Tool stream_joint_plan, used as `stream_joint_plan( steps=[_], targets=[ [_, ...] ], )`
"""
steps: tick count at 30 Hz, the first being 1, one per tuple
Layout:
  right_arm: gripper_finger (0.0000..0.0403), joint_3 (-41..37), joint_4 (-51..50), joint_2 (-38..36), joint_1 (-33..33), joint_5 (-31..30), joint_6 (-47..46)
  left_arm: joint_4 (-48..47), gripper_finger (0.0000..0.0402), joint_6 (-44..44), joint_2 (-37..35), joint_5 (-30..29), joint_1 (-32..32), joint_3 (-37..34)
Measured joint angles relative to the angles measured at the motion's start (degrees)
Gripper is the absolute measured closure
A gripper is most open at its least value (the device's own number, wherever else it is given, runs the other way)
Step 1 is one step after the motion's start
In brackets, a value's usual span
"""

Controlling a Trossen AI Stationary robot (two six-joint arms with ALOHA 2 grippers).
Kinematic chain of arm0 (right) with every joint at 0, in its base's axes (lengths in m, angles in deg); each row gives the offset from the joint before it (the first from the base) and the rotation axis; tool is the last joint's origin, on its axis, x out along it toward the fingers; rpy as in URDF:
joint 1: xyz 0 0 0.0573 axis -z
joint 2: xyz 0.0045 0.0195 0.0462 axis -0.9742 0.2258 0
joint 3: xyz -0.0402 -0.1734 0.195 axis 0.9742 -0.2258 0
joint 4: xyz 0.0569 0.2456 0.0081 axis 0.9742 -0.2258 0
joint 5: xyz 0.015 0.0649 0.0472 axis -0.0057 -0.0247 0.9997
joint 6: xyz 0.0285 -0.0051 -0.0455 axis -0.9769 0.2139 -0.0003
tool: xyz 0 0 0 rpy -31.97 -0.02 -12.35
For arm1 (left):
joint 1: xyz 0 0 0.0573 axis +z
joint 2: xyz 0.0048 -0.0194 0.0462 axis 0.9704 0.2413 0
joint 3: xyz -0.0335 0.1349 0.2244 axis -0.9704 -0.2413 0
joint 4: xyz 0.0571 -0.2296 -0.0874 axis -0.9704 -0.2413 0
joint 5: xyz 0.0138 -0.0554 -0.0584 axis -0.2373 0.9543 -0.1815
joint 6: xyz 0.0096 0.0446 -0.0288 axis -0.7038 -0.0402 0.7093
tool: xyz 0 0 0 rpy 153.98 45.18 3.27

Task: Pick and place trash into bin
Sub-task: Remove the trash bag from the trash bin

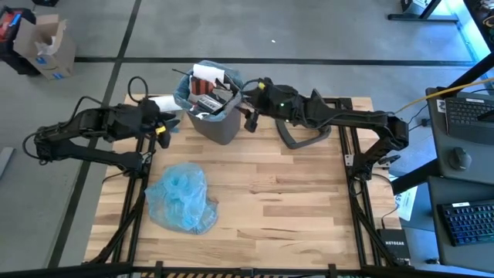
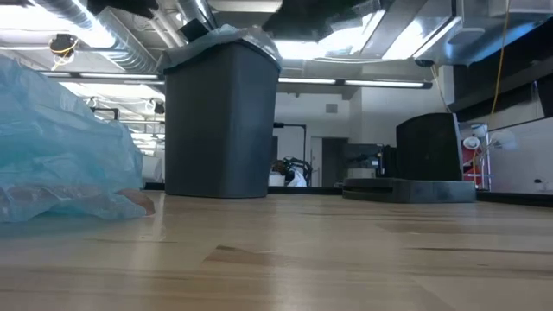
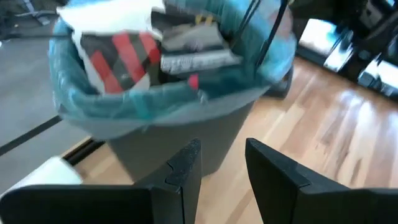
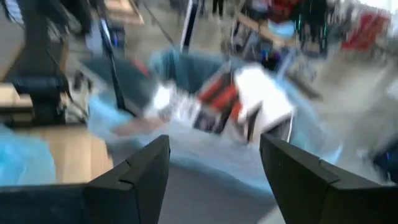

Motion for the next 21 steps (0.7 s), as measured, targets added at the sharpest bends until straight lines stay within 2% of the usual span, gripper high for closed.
stream_joint_plan(
  steps=[4, 6, 9, 13, 17, 21],
  targets=[
    [0.0162, 0.1, 5.8, -0.2, 0.0, 2.9, 4.2, 5.1, 0.0285, -0.5, 0.0, -0.1, 0.0, 0.0],
    [0.0162, 0.9, 5.3, -0.2, 0.0, 3.1, 8.0, 8.0, 0.0285, -2.3, 0.0, -0.1, 0.0, 0.0],
    [0.0162, 4.7, -2.6, -0.2, 0.0, 3.7, 11.9, 11.2, 0.0285, -7.0, 0.0, -0.1, 0.0, 0.0],
    [0.0162, 11.6, -20.0, 0.2, 0.0, 11.4, 15.6, 13.4, 0.0285, -12.1, 0.0, -0.1, 0.0, 0.0],
    [0.0162, 12.5, -22.8, 1.3, -1.5, 14.0, 21.5, 13.7, 0.0285, -15.6, 0.0, -0.6, 0.0, 0.0],
    [0.0162, 12.4, -20.9, 3.6, -3.2, 10.3, 26.9, 16.2, 0.0285, -18.6, 0.2, -0.8, 0.0, 0.0]
  ],
)
